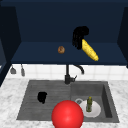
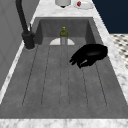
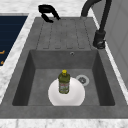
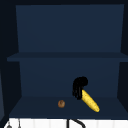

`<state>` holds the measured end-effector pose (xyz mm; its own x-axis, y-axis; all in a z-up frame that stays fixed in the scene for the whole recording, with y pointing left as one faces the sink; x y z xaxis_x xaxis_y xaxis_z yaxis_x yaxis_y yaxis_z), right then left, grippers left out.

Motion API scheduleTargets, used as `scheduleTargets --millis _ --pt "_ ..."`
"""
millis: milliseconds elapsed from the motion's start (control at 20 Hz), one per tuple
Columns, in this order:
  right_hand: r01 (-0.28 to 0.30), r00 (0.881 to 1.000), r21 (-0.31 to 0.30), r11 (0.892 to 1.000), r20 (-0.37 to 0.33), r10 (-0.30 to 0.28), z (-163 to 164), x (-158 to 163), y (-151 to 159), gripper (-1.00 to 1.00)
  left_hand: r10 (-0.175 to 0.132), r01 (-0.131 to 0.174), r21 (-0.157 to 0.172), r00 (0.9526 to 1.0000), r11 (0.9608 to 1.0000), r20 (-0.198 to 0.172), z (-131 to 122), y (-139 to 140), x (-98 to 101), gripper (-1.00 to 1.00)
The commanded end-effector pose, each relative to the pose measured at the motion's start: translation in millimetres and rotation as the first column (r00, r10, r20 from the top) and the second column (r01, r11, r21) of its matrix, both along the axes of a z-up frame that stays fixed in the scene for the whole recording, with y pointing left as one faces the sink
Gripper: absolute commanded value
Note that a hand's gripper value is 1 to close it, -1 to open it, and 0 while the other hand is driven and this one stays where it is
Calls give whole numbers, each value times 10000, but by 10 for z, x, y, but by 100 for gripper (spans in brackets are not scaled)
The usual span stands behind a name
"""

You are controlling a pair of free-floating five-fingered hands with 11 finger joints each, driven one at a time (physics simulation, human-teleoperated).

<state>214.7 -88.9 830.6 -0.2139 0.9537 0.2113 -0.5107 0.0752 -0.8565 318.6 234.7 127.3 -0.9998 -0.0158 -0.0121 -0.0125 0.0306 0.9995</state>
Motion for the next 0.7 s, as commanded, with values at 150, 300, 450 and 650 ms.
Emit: scheduleTargets --millis 150,300,450,650 --pt "14 9997 -940 9956 238 9 -13 406 -145 100 0 0 0 10000 10000 0 0 0 0 0" --pt "48 9992 -1121 9937 389 -4 -88 616 -164 100 0 0 0 10000 10000 0 0 0 0 0" --pt "106 9989 -1145 9934 458 -54 -164 845 -174 100 0 0 0 10000 10000 0 0 0 0 0" --pt "122 9991 -1273 9918 421 -69 -276 1156 -194 100 0 0 0 10000 10000 0 0 0 0 0"
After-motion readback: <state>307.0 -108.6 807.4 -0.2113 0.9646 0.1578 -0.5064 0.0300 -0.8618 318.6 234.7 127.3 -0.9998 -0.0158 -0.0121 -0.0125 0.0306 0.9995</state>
